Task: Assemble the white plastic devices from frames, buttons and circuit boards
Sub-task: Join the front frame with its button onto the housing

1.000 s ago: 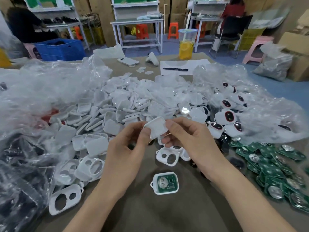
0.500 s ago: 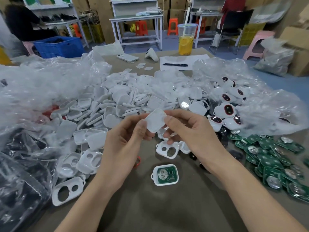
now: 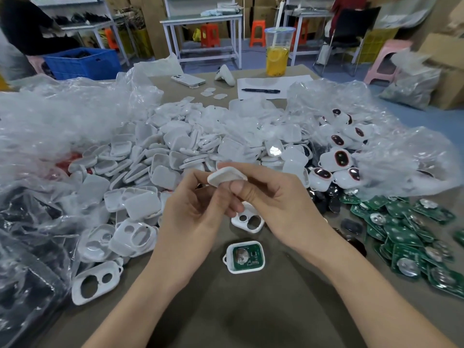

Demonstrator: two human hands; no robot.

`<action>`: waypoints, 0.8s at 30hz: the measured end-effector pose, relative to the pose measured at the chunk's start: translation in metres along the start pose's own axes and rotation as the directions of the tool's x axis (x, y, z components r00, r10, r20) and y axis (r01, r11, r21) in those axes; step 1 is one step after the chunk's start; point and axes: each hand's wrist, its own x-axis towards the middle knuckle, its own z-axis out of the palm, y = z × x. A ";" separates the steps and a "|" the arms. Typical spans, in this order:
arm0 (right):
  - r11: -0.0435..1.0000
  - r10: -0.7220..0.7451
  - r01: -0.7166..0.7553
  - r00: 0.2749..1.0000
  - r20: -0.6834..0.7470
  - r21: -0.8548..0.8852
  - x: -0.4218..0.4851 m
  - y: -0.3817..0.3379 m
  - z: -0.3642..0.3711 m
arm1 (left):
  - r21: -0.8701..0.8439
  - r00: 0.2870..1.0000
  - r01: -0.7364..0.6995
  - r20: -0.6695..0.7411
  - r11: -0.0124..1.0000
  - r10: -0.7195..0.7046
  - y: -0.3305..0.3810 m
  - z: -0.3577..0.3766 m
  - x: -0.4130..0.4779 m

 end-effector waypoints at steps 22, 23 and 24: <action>1.000 0.018 -0.018 0.997 -0.080 -0.001 0.000 0.003 -0.003 | -0.051 0.998 0.055 -0.018 0.997 -0.056 -0.012 -0.012 0.007; 1.000 0.022 -0.021 0.996 -0.087 0.011 0.000 0.003 -0.003 | -0.053 0.998 0.060 -0.006 0.997 -0.060 -0.013 -0.012 0.008; 1.000 0.024 -0.023 0.995 -0.096 0.015 0.000 0.003 -0.004 | -0.056 0.998 0.063 0.002 0.996 -0.063 -0.014 -0.013 0.008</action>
